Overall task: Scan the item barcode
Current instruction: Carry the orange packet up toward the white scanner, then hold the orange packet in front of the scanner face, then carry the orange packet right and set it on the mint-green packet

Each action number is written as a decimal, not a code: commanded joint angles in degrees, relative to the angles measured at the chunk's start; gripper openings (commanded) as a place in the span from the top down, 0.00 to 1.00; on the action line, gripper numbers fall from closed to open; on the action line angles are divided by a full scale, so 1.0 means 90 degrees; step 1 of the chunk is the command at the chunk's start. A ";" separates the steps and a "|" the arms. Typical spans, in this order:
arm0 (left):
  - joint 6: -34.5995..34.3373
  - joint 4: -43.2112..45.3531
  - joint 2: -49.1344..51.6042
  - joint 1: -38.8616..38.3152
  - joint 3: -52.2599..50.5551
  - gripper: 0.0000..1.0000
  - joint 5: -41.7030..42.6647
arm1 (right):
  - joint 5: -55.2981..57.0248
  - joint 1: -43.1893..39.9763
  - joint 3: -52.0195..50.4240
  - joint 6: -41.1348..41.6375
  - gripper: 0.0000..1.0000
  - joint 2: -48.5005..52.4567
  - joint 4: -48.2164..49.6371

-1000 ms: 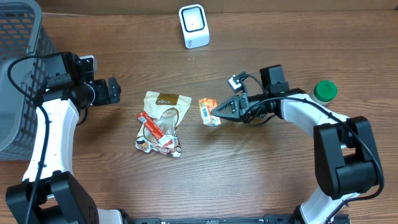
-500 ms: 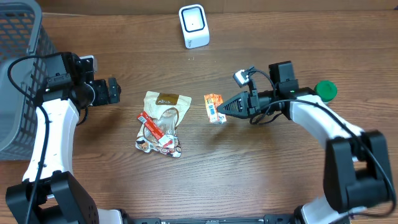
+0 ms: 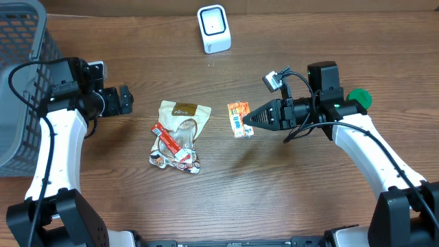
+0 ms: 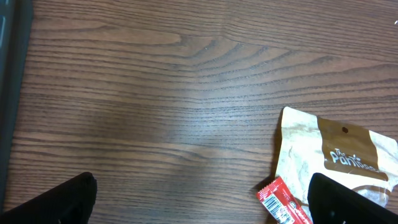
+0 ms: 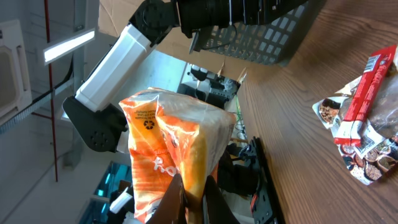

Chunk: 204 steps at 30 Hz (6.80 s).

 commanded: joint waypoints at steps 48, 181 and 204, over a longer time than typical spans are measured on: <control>0.0078 0.0022 0.0034 -0.0007 0.0090 0.00 0.0053 | 0.1387 -0.0022 -0.0032 0.0260 0.96 -0.0170 -0.0068; 0.0078 0.0024 0.0034 -0.0007 0.0090 0.00 0.0053 | 1.2286 0.2256 0.6703 -0.1450 0.96 0.2671 -0.1430; 0.0078 0.0022 0.0034 -0.0007 0.0090 0.00 0.0053 | 1.2012 0.0401 0.6688 -0.0075 0.96 0.2822 -0.8131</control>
